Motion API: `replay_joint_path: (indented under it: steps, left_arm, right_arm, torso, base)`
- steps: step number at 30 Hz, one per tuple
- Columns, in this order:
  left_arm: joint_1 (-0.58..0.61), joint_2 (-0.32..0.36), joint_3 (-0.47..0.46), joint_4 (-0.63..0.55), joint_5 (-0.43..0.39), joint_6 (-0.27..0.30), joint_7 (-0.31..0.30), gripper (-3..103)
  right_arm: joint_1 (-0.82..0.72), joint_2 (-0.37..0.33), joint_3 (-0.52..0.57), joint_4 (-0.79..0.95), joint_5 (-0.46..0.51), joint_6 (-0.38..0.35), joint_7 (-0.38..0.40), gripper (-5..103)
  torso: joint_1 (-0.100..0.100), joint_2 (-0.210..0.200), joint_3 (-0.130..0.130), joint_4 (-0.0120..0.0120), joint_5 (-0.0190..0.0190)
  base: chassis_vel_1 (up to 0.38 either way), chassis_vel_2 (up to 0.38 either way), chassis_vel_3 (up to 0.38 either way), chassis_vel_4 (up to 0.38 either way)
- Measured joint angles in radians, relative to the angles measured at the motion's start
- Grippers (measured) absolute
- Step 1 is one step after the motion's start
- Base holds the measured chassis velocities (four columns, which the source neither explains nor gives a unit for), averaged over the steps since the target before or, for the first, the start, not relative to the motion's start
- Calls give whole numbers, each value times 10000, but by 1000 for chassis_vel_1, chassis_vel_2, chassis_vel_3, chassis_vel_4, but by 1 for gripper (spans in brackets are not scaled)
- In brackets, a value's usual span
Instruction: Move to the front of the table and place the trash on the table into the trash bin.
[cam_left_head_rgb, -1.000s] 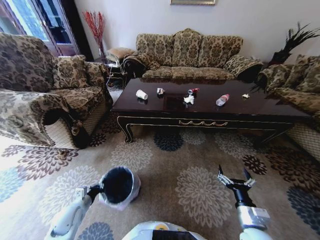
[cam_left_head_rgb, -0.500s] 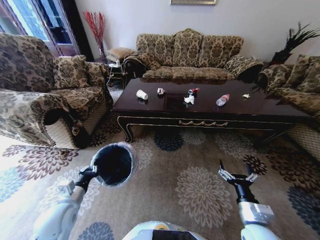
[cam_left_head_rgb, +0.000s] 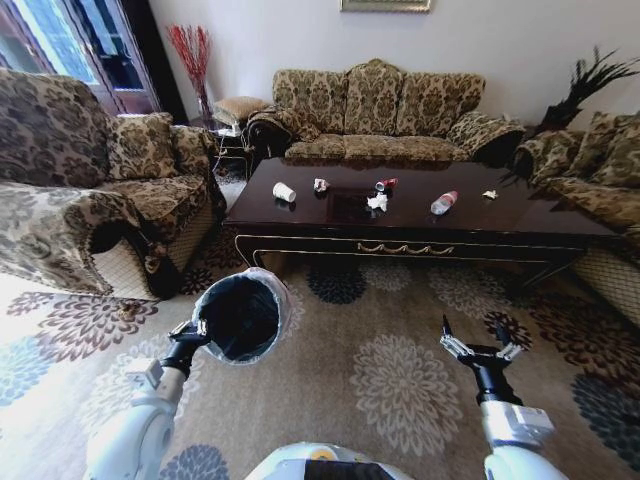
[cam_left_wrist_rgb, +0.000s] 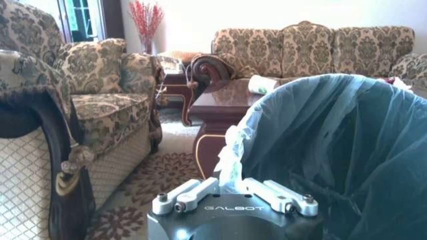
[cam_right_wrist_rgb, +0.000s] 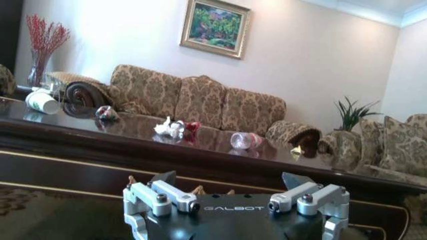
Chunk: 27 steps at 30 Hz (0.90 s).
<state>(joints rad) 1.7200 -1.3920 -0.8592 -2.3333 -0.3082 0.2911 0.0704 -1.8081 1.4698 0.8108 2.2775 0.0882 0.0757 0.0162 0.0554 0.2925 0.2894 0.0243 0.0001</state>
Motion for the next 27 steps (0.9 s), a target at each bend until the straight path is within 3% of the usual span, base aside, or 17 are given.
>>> replay_joint_path:
  steps: [27]
  left_arm:
    - [-76,217,-11,59,-80,88,44,1]
  right_arm:
    - [48,51,-114,-37,-270,-76,-72,100]
  torso:
    - [388,1098,712,-1,-2]
  base:
    - [0,0,0,0]
